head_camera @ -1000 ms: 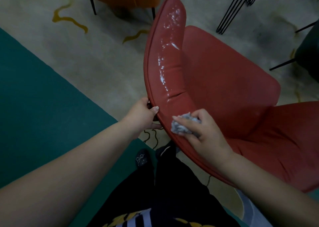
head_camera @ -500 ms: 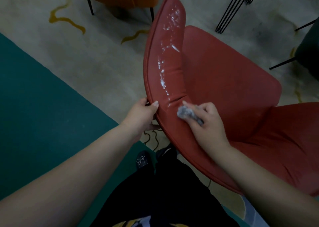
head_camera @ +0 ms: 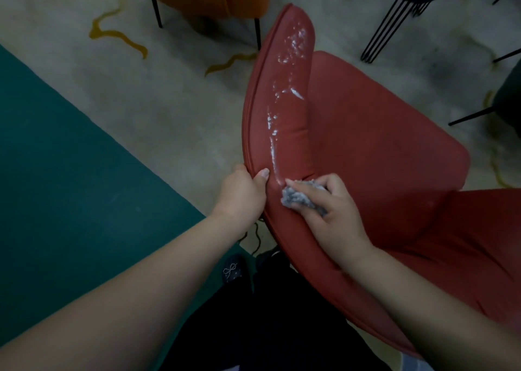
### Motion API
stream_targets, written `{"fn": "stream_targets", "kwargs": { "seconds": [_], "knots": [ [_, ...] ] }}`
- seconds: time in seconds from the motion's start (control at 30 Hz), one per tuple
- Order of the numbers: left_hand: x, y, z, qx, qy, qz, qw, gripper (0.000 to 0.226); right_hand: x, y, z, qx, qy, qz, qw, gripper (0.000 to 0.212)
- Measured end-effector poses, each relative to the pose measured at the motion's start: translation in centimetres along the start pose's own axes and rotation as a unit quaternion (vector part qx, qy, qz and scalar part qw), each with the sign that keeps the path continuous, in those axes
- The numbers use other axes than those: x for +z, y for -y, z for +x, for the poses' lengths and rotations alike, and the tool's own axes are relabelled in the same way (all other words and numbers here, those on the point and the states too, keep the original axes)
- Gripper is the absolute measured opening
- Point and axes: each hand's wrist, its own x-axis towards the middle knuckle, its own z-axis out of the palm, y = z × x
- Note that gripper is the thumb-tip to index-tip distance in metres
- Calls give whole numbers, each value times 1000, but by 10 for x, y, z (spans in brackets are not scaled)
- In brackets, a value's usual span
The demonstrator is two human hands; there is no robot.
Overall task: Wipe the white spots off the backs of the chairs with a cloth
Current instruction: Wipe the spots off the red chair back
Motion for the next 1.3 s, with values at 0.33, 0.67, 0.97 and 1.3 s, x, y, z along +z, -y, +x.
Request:
{"fn": "stream_targets", "kwargs": {
  "seconds": [0.33, 0.67, 0.97, 1.3],
  "knots": [
    [-4, 4, -2, 5, 24, -2, 1000, 27, -2, 1, 2, -13, 20, 29, 999, 49],
    [-8, -3, -4, -12, 36, -50, 998, 35, 16, 6, 58, 25, -17, 42, 999, 37],
    [-9, -7, -8, -31, 51, -85, 995, 35, -2, 10, 13, -53, 41, 15, 998, 35],
    [5, -11, 1, -56, -68, -150, 985, 41, -1, 13, 73, 124, -110, 150, 975, 32]
  ]
}}
